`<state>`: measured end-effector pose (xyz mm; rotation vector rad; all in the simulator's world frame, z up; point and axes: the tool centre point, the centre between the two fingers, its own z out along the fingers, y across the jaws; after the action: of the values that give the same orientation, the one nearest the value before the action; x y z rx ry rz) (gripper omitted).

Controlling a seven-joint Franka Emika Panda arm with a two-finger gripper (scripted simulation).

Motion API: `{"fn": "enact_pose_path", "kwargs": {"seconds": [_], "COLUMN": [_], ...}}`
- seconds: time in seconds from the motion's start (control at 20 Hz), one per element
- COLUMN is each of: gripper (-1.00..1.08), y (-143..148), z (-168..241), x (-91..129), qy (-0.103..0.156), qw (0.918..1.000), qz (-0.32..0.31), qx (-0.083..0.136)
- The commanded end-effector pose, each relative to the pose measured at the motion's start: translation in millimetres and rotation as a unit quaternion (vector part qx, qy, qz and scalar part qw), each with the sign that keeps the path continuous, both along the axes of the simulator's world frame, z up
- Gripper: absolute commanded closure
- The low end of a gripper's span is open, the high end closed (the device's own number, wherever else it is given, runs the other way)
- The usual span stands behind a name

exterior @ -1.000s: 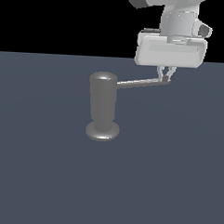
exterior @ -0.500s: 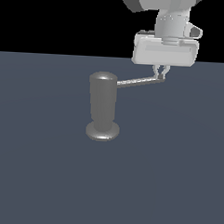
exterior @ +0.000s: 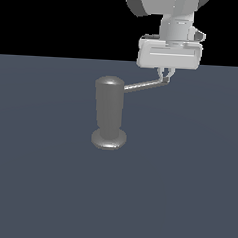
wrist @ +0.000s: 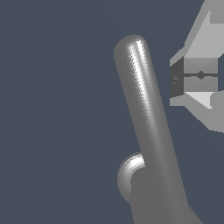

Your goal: Turn on the faucet by rotating a designated handle.

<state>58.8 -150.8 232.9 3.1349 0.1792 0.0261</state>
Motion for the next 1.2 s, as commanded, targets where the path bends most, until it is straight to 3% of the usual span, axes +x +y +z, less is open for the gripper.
{"fn": "enact_pose_path", "kwargs": {"seconds": [0.0,1.15], "gripper": [1.08,1.08], "y": [9,17], "z": [-7,-12], "x": [10,68], "qy": [0.002,0.007], "qw": [1.0000,1.0000], "qz": [0.005,-0.003], "qx": [0.001,0.001]}}
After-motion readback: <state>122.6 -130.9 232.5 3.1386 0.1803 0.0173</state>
